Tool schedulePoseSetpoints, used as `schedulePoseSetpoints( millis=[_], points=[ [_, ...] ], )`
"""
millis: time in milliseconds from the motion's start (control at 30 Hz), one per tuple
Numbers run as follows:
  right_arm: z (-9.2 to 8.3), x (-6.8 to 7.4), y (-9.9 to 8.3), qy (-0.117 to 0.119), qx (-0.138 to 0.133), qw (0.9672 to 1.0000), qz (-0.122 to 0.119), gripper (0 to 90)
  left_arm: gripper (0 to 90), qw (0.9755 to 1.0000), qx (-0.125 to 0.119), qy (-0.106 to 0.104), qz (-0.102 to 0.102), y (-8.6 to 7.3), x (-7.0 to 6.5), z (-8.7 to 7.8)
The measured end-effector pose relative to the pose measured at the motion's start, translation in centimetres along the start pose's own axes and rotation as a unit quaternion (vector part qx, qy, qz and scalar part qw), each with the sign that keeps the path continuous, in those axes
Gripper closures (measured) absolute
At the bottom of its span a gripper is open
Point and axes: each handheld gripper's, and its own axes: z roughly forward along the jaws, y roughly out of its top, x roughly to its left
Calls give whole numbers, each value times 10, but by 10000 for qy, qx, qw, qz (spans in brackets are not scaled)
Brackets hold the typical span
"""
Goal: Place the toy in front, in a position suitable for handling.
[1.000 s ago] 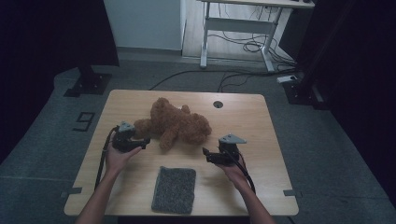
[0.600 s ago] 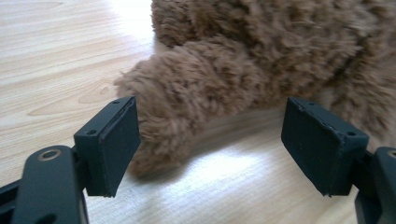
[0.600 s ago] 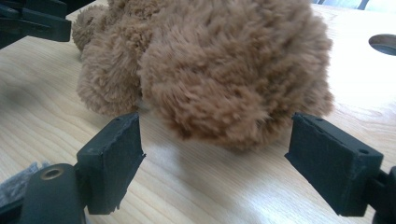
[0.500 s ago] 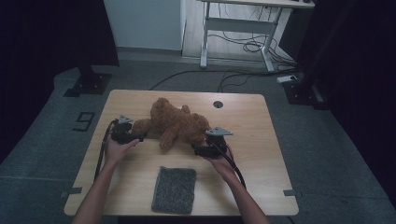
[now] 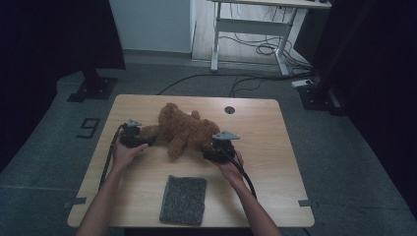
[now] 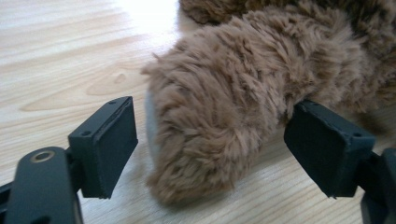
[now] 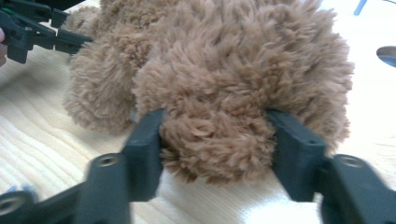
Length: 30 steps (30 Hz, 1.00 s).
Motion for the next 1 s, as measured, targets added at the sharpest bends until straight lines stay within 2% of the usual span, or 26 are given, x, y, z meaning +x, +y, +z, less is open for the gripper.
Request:
schedulePoseSetpoints(
  millis=[33,67,100,133,167,200,233,300,333,400,433,500,533,567,667,700,733,767,800,1000],
  points=[
    [0,-1,0,-11,13,10000,-23,461,204,10000,26,-15,16,-1,-1,2],
    [2,-3,1,17,58,10000,-31,523,284,10000,53,9,35,-1,-1,4],
    [2,-3,1,17,58,10000,-31,523,284,9999,79,72,51,-2,-2,6],
    [2,-6,2,25,100,9999,9,584,443,10000,76,-4,-54,-2,-2,5],
    [2,-8,2,25,108,9999,-2,608,505,9998,40,-129,-125,-2,-1,3],
    [2,-8,2,25,108,9999,-2,608,565,9998,40,-129,-125,-2,-1,3],
    [2,-10,2,15,136,9999,-84,657,601,9996,22,-248,-163,-1,-1,1],
    [1,-11,2,-47,140,9997,-169,688,635,9992,18,-373,-123,0,-2,-1],
    [1,-11,2,-47,140,9997,-169,688,635,9991,8,-411,-91,0,-3,-3],
    [-1,-13,2,-197,78,9994,-260,719,649,9981,-100,-595,-114,0,-6,-9],
    [-1,-13,2,-197,78,9994,-260,719,653,9981,-100,-595,-114,0,-6,-9],
    [-5,-19,3,-341,-39,9992,-186,739,660,9968,-296,-733,-93,4,-12,-18],
    [-5,-19,3,-341,-39,9992,-186,739,662,9968,-296,-733,-93,4,-12,-18],
    [-9,-24,5,-423,-147,9989,-139,748,664,9959,-424,-801,-30,7,-19,-25],
    [-14,-29,6,-513,-251,9983,-92,754,668,9948,-537,-868,40,10,-25,-32],
    [-20,-33,7,-577,-383,9976,-53,758,669,9940,-601,-913,50,12,-28,-35],
    [-20,-33,7,-577,-383,9976,-53,758,669,9932,-666,-959,49,13,-31,-38],
    [-27,-36,9,-620,-488,9969,-56,762,669,9915,-771,-1048,87,16,-37,-45],
    [-30,-38,10,-631,-529,9966,-69,763,669,9908,-808,-1083,122,17,-40,-48],
    [-49,-44,13,-653,-690,9955,-66,767,669,9881,-933,-1196,260,22,-54,-61]
  ],
)
